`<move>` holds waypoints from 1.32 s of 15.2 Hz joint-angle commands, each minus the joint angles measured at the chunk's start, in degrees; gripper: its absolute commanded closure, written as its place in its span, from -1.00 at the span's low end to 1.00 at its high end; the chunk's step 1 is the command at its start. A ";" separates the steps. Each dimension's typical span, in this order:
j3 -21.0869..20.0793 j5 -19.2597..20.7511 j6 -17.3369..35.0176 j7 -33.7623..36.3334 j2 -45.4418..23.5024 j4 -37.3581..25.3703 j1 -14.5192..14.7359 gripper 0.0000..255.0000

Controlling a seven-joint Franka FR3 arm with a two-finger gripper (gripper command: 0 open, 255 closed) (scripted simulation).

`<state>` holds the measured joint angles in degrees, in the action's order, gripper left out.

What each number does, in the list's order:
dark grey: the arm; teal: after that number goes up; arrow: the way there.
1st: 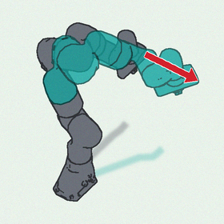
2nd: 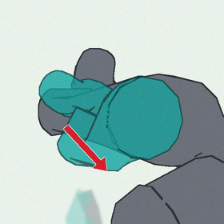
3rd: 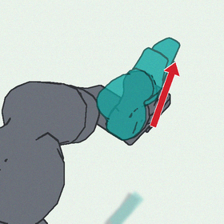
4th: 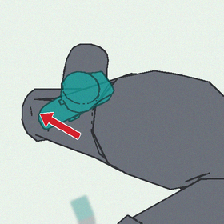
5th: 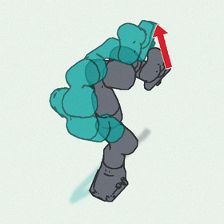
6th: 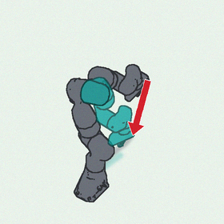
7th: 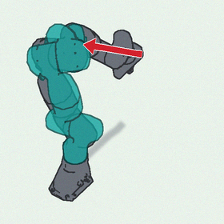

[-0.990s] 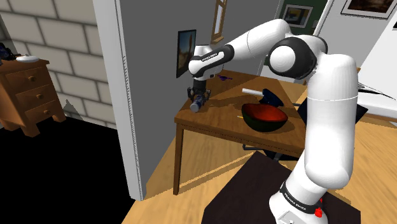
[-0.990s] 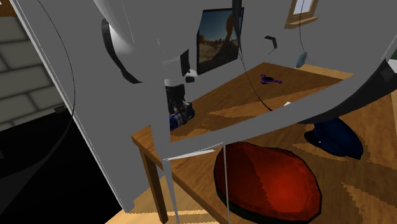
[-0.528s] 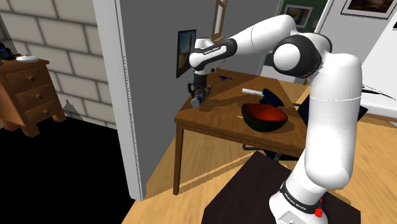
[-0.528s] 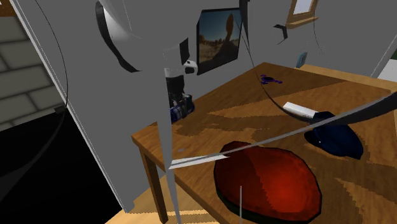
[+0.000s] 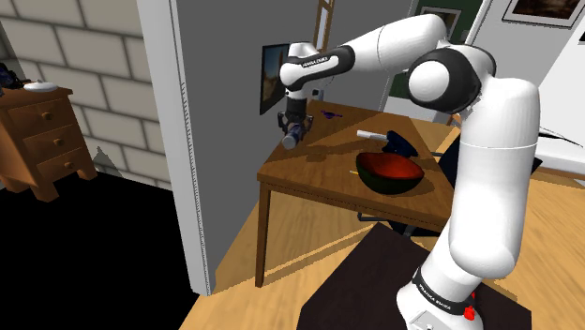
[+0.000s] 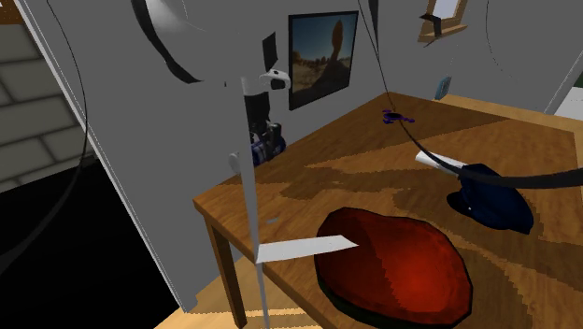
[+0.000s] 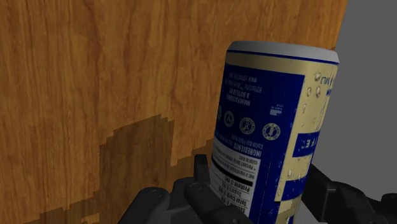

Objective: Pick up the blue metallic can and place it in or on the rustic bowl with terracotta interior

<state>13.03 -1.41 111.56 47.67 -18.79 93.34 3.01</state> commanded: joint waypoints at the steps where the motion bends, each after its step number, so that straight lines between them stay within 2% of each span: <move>1: 0.04 0.03 -1.60 -0.06 0.17 -1.45 -0.05 1.00; 18: 0.26 0.17 -13.99 -0.31 0.76 -13.28 -0.37 1.00; 20: 0.72 1.17 -11.92 -0.87 5.72 -6.38 -0.30 1.00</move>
<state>13.55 -0.64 98.86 47.07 -15.06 84.28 2.72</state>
